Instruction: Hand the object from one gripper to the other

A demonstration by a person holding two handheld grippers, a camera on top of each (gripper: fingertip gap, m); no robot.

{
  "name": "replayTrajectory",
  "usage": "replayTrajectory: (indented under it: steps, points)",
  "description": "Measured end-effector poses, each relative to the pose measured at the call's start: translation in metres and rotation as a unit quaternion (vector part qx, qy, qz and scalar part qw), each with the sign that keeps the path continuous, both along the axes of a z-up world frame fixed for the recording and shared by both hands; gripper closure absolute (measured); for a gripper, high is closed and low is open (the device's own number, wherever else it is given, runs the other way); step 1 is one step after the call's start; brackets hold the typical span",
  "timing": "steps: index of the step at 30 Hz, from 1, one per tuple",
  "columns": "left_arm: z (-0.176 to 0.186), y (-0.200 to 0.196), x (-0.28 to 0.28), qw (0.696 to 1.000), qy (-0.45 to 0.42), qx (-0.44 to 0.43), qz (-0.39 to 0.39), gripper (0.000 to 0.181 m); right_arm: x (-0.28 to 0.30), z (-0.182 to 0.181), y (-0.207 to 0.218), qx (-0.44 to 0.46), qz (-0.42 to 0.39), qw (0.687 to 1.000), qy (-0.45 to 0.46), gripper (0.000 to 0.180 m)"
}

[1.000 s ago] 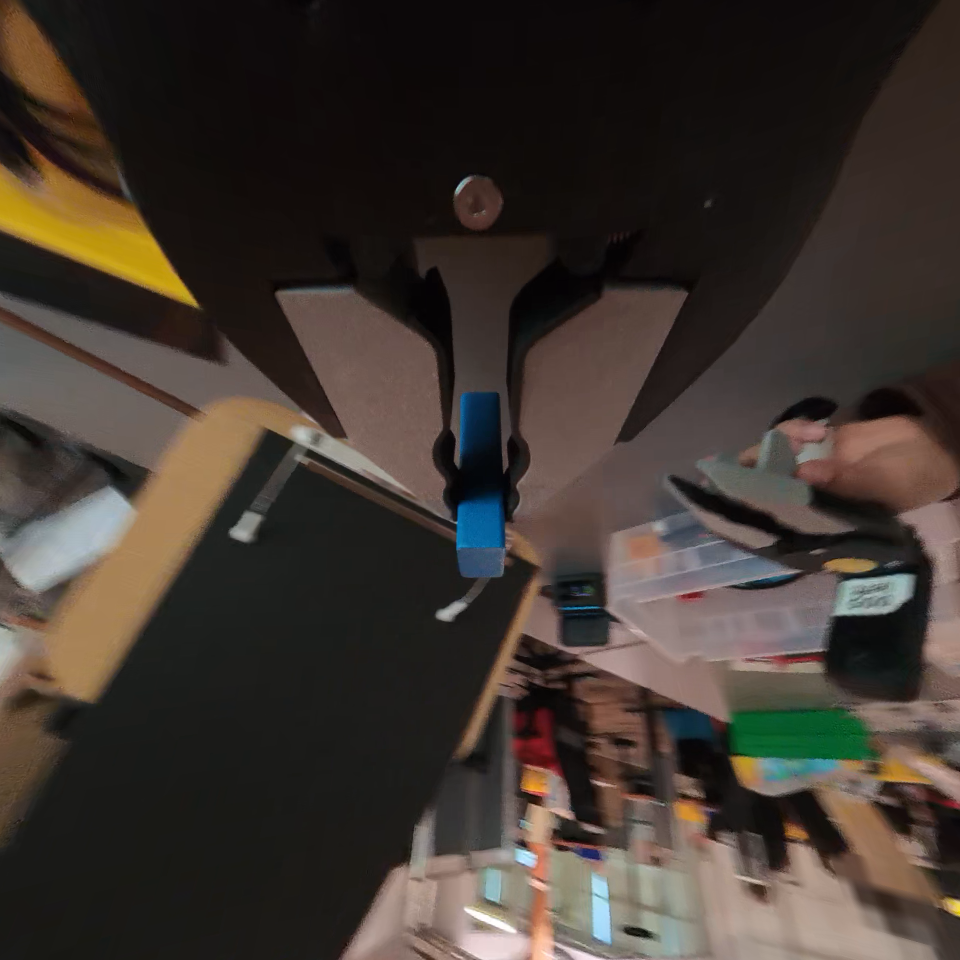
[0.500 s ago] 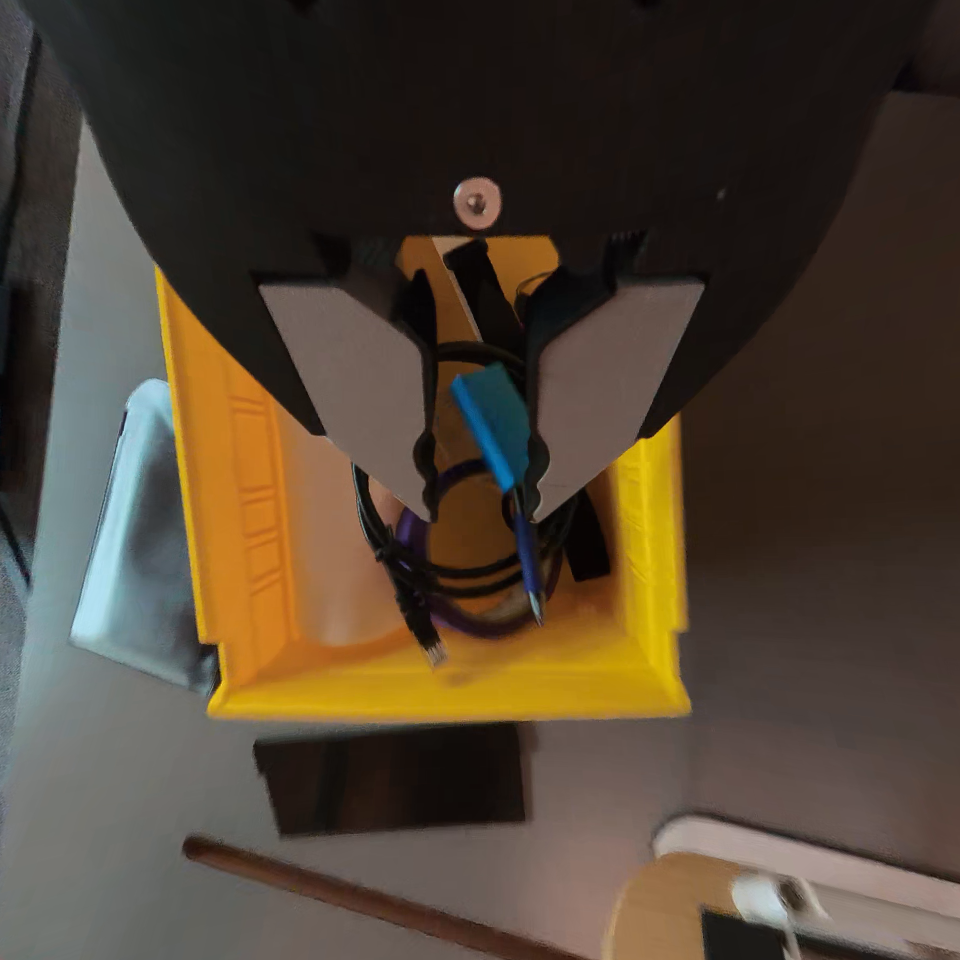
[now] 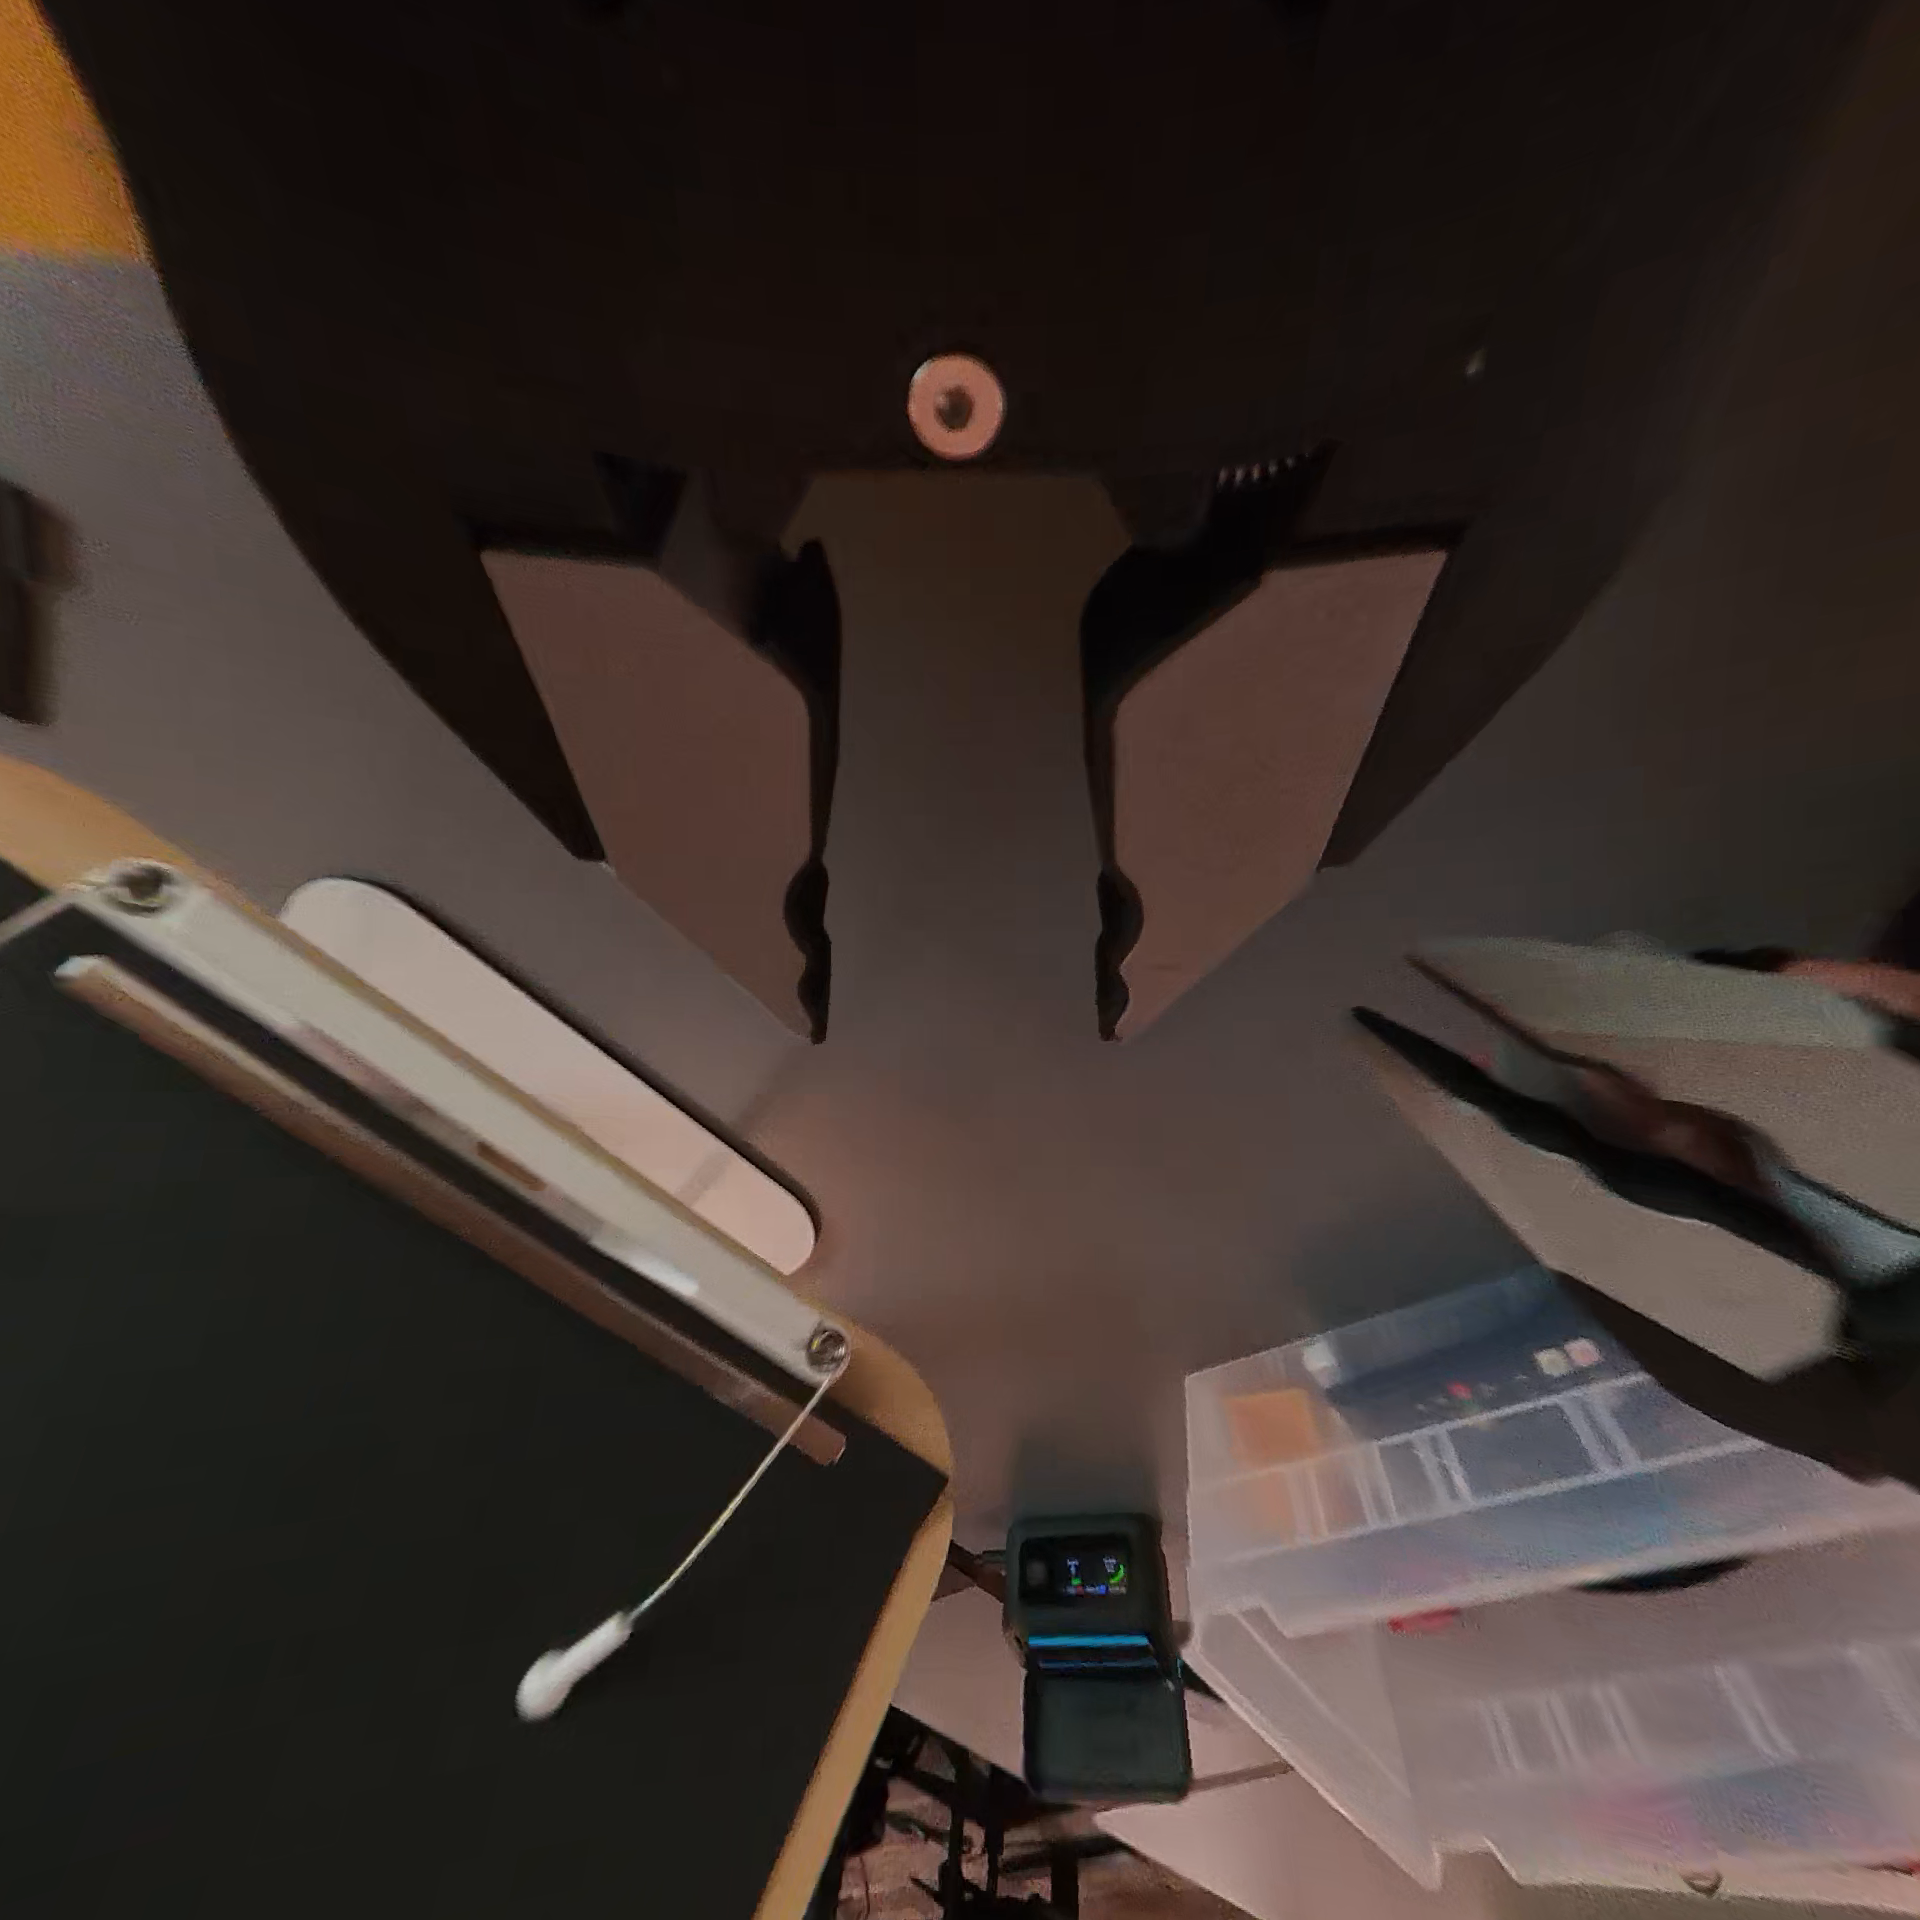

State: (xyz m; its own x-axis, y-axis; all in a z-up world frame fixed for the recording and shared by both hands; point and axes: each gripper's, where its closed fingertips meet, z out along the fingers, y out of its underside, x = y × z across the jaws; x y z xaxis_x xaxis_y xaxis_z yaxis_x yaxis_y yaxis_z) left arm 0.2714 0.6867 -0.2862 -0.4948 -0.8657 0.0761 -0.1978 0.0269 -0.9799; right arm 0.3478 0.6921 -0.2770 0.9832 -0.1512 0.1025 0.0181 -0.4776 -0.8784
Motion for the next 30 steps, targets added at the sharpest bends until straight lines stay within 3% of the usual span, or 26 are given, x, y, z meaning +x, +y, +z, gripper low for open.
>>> replayTrajectory:
  steps: [4,9,20,23,26,30]
  points:
    - [-0.005,0.003,0.003,1.000,0.007,0.007,0.015,0.172,0.000,-0.034,0.019,0.009,0.019,0.999,0.034,0.129]
    - [-0.011,0.010,0.009,0.998,0.009,0.032,0.048,0.172,0.009,-0.052,0.013,-0.006,0.013,1.000,-0.006,0.132]
    - [0.012,0.022,0.005,0.977,-0.107,0.145,0.116,0.181,0.001,-0.060,0.020,0.005,0.047,0.997,0.053,0.121]
    - [0.010,0.019,-0.001,0.980,-0.095,0.120,0.129,0.181,0.000,-0.061,0.020,0.002,0.057,0.996,0.071,0.117]
    - [0.020,0.010,-0.026,0.989,-0.047,0.031,0.135,0.167,0.002,-0.058,0.018,0.015,0.052,0.996,0.077,0.117]
    - [0.075,0.035,-0.079,0.979,-0.066,0.054,0.186,0.150,0.001,-0.055,0.014,0.022,0.049,0.996,0.069,0.119]
